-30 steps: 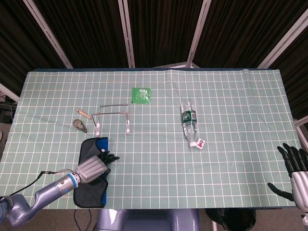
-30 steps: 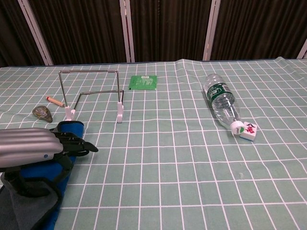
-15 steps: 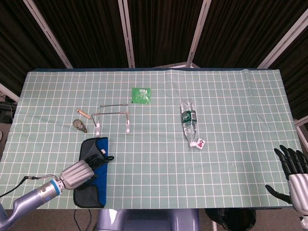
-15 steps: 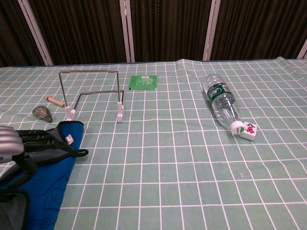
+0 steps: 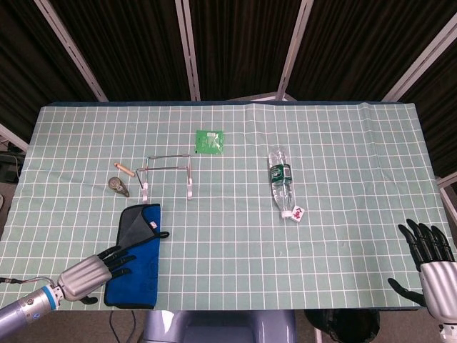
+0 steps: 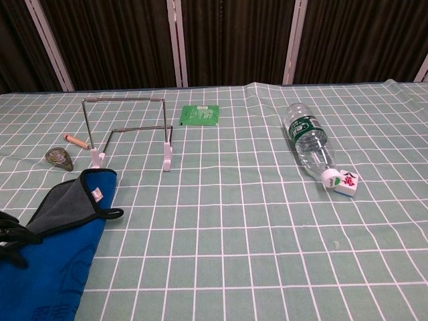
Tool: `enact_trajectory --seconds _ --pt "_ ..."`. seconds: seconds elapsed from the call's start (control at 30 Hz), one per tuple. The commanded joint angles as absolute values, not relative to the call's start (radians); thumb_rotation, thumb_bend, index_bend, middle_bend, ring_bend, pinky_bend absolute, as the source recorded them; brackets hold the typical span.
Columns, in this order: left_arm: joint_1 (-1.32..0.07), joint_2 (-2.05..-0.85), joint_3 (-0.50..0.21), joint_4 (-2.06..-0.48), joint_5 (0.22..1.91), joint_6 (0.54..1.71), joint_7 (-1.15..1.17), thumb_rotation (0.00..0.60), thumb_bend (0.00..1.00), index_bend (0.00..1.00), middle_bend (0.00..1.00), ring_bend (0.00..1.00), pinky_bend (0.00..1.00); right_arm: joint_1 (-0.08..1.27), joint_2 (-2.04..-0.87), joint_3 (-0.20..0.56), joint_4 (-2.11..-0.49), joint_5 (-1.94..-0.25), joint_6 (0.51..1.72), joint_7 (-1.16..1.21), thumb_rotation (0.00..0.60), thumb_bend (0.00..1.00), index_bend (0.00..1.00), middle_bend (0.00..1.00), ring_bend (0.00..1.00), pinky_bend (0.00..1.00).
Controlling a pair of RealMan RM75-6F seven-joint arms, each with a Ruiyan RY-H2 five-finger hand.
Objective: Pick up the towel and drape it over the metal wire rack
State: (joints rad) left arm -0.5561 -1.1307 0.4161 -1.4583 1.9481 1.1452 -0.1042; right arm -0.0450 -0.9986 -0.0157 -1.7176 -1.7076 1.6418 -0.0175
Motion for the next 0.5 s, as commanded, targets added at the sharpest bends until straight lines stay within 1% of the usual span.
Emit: enact_trajectory --seconds 0.03,0.17,0.3,0.43,0.5 --pt "-0.533 -1.111 0.421 -1.452 1.972 1.214 -0.142 0.6 0.04 0.0 0.0 0.0 0.0 -0.046 -1.0 -0.017 -1.719 -1.711 1.644 -0.021 0.6 0.0 0.0 0.0 0.0 0.0" --pt "-0.522 -1.094 0.405 -1.442 1.981 1.287 -0.198 0.6 0.04 0.0 0.0 0.0 0.0 -0.046 -1.0 -0.018 -1.721 -1.713 1.642 -0.024 0.6 0.0 0.0 0.0 0.0 0.0" --pt "-0.53 -1.088 0.353 -1.46 1.948 1.317 -0.23 0.6 0.04 0.0 0.0 0.0 0.0 -0.047 -0.999 -0.019 -1.722 -1.718 1.647 -0.022 0.6 0.0 0.0 0.0 0.0 0.0" --pt "-0.556 -1.105 0.283 -1.493 1.89 1.274 -0.18 0.6 0.11 0.01 0.0 0.0 0.0 -0.045 -0.998 -0.018 -1.721 -1.713 1.642 -0.018 0.6 0.0 0.0 0.0 0.0 0.0" --pt "-0.574 -1.125 0.244 -1.509 1.848 1.222 -0.13 0.6 0.12 0.04 0.0 0.0 0.0 -0.043 -0.998 -0.017 -1.719 -1.711 1.638 -0.016 0.6 0.0 0.0 0.0 0.0 0.0"
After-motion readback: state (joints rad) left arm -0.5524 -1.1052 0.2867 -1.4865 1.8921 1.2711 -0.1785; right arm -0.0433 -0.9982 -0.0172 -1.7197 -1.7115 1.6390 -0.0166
